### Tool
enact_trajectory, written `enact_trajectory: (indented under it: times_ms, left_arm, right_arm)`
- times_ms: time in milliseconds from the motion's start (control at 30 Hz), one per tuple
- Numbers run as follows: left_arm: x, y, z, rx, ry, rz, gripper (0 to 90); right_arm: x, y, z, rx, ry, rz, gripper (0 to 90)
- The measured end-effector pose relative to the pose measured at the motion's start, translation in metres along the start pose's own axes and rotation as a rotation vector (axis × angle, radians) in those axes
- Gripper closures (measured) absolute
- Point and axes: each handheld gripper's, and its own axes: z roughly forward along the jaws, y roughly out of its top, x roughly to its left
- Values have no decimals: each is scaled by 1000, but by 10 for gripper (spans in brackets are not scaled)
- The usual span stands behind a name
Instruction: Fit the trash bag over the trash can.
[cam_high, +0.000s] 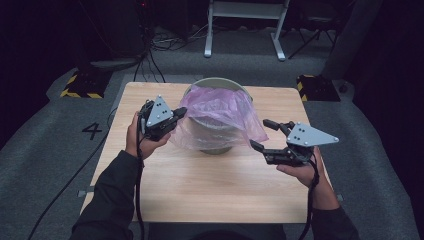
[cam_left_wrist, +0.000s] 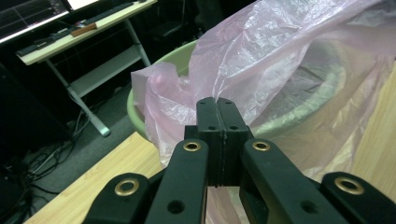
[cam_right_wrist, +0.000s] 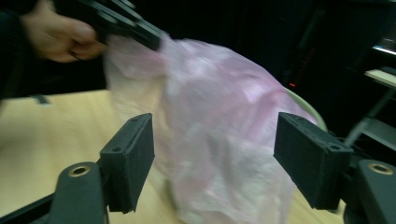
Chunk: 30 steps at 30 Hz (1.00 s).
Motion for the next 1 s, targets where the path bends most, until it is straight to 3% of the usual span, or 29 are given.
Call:
enact_trajectory:
  times_ms: [67, 100, 200, 233, 267, 333, 467, 567, 633, 700, 767, 833, 900, 1000]
  left_arm:
    - [0, 1, 1, 7, 4, 2, 897]
    - [1, 2, 1, 8, 5, 3, 898]
    - [2, 5, -1, 1, 13, 4, 898]
    - [4, 5, -1, 2, 18, 1, 898]
    - [4, 5, -1, 2, 18, 1, 898]
    - [6, 3, 1, 7, 24, -5, 898]
    - [14, 0, 4, 10, 37, -21, 897]
    - [21, -3, 8, 8, 43, -44, 897]
    - [26, -4, 12, 8, 44, -60, 897]
    - [30, -4, 16, 13, 47, -67, 897]
    - [35, -4, 21, 9, 41, -90, 897]
    - [37, -4, 23, 9, 42, -94, 897]
    - [41, -4, 29, 22, 45, -96, 891]
    - [45, -4, 35, 36, 51, -97, 887]
  right_arm:
    - [5, 4, -3, -2, 43, -1, 271]
    - [11, 8, -1, 11, 56, -24, 262]
    - [15, 8, 5, 46, 62, -53, 304]
    - [17, 7, 15, 112, 2, -98, 397]
    - [17, 7, 15, 112, 2, -98, 397]
    - [13, 4, 26, 156, -31, -110, 545]
    - [-4, 3, 37, 191, -115, -124, 776]
    - [-23, 5, 41, 167, -119, -87, 870]
    - [-38, 11, 47, 175, -159, -85, 896]
    - [-42, 13, 49, 175, -169, -81, 896]
    - [-57, 18, 58, 182, -184, -49, 896]
    - [-62, 18, 61, 193, -202, -52, 896]
    - [-76, 17, 72, 207, -218, -10, 899]
    - [-85, 16, 79, 223, -236, 1, 899]
